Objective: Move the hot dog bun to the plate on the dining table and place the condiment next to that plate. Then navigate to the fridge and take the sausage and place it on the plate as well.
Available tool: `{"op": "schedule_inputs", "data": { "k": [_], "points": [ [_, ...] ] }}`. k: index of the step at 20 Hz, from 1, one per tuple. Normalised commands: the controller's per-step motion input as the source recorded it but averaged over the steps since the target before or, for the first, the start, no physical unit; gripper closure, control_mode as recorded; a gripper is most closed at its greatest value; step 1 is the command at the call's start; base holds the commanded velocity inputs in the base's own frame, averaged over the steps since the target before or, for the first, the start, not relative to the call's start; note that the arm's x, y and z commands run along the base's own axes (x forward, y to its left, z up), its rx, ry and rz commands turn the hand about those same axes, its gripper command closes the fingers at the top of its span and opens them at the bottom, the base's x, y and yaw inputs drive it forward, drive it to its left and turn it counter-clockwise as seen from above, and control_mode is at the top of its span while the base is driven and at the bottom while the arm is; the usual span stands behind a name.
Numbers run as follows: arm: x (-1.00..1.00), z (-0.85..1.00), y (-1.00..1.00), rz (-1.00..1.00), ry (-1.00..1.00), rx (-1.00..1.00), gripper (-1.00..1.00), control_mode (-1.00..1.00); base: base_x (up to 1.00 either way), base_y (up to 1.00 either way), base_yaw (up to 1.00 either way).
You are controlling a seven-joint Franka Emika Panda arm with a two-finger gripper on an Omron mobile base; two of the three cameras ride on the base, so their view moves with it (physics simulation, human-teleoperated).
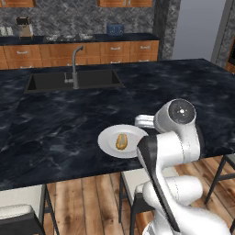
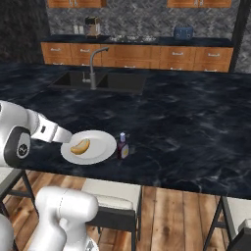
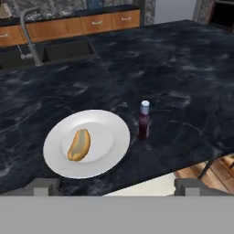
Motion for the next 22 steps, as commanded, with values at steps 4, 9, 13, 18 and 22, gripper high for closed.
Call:
{"op": "schedule_inputs", "data": {
  "k": [4,9,13,18,22],
  "points": [
    [-1.00,0.25,0.00,0.01,0.00,0.06,-1.00,-1.00,0.00,0.00,0.00],
    [-1.00,0.17,-0.10,0.10,0.00,0.04,-1.00,-1.00,0.00,0.00,0.00],
    [-0.83,0.00,-0.49,0.23,-0.06,0.09,-1.00,-1.00,0.00,0.00,0.00],
    [-0.10,-0.08,-0.16,0.06,0.00,0.05,-1.00,-1.00,0.00,0.00,0.00],
    [0.00,0.00,0.00,0.00,0.00,0.00,-1.00,1.00,-0.01,0.00,-0.04]
  ]
}}
